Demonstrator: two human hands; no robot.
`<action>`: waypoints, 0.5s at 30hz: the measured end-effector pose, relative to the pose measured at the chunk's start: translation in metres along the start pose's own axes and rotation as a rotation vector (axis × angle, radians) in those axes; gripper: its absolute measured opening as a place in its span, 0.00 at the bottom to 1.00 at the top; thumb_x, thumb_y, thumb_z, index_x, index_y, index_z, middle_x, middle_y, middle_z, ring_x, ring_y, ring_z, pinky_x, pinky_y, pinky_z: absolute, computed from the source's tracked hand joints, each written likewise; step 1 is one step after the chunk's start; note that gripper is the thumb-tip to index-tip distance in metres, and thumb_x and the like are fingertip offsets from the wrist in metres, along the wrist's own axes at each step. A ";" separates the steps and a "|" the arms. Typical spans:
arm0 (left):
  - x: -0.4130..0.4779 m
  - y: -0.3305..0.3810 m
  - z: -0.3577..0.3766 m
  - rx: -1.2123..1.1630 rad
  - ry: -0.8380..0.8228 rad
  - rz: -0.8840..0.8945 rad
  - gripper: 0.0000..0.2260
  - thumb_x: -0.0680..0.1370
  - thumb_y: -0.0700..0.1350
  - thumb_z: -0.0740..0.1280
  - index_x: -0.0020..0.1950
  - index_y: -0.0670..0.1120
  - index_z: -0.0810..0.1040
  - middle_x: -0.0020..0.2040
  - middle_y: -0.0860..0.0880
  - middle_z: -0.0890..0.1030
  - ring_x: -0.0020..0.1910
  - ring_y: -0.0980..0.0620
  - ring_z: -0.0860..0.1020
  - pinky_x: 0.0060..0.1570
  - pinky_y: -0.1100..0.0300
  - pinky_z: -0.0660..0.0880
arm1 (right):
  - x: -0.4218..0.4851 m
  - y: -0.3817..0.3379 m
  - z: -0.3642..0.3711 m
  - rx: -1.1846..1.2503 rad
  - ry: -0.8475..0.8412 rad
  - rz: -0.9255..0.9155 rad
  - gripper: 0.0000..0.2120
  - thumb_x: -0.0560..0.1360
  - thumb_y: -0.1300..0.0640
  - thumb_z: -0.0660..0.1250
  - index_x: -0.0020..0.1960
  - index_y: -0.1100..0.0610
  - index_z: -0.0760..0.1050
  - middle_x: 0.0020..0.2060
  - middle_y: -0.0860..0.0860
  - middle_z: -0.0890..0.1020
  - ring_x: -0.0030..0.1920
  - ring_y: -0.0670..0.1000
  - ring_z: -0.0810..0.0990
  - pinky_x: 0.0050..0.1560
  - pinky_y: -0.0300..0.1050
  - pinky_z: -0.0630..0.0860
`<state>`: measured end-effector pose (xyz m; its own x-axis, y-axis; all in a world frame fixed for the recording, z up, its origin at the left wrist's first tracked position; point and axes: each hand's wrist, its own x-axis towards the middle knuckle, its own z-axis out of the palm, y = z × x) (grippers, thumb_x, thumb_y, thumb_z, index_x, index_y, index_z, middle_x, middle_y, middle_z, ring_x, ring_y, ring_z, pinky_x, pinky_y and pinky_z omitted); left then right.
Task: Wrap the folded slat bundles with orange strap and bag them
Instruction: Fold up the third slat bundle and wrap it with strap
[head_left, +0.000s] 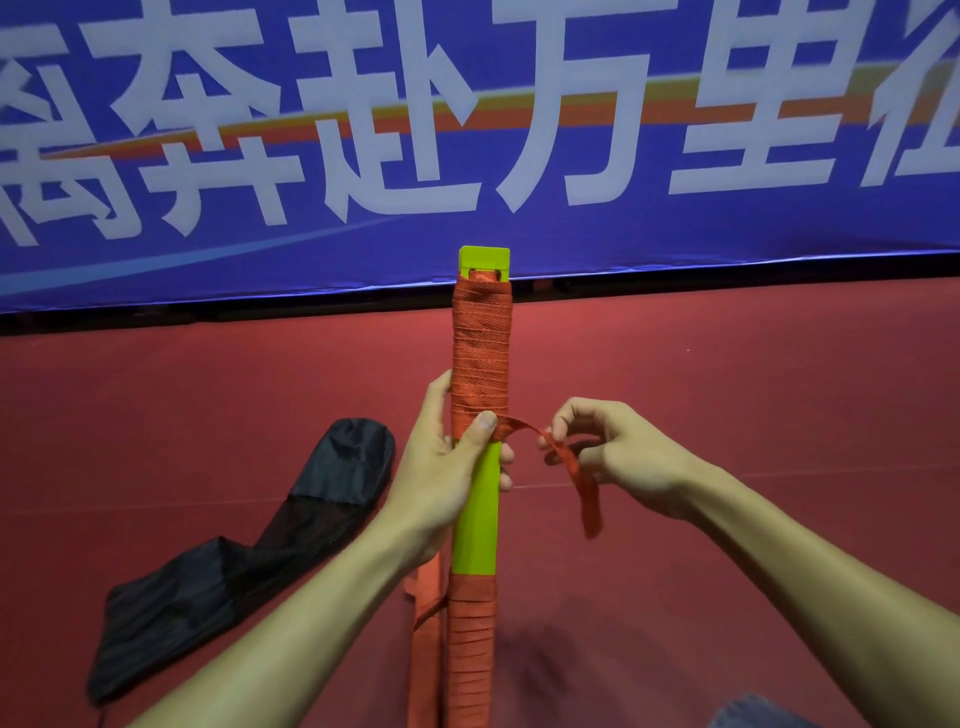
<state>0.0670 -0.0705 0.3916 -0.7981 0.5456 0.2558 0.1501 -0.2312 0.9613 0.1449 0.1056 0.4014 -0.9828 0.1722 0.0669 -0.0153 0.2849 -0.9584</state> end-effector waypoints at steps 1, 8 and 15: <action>0.000 0.000 0.001 -0.001 -0.006 0.004 0.17 0.82 0.39 0.63 0.65 0.57 0.68 0.42 0.40 0.76 0.31 0.51 0.79 0.30 0.58 0.78 | 0.001 -0.002 0.002 0.006 0.013 -0.020 0.21 0.68 0.81 0.53 0.44 0.58 0.73 0.46 0.62 0.80 0.46 0.54 0.77 0.38 0.41 0.72; -0.002 -0.004 0.004 -0.030 -0.039 0.014 0.17 0.81 0.39 0.64 0.62 0.61 0.70 0.41 0.49 0.80 0.35 0.50 0.80 0.32 0.57 0.80 | 0.001 -0.011 0.019 -0.093 0.121 -0.275 0.08 0.72 0.63 0.74 0.47 0.59 0.76 0.42 0.51 0.82 0.44 0.45 0.81 0.49 0.39 0.78; -0.001 -0.004 0.004 -0.038 -0.024 0.030 0.19 0.81 0.38 0.64 0.64 0.60 0.68 0.40 0.49 0.80 0.33 0.52 0.80 0.30 0.57 0.80 | 0.001 -0.021 0.028 -0.098 0.155 -0.223 0.07 0.79 0.67 0.64 0.44 0.60 0.75 0.31 0.49 0.76 0.28 0.46 0.74 0.32 0.43 0.74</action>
<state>0.0696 -0.0670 0.3878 -0.7790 0.5570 0.2878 0.1515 -0.2782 0.9485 0.1394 0.0733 0.4136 -0.9171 0.2355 0.3216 -0.2023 0.4202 -0.8846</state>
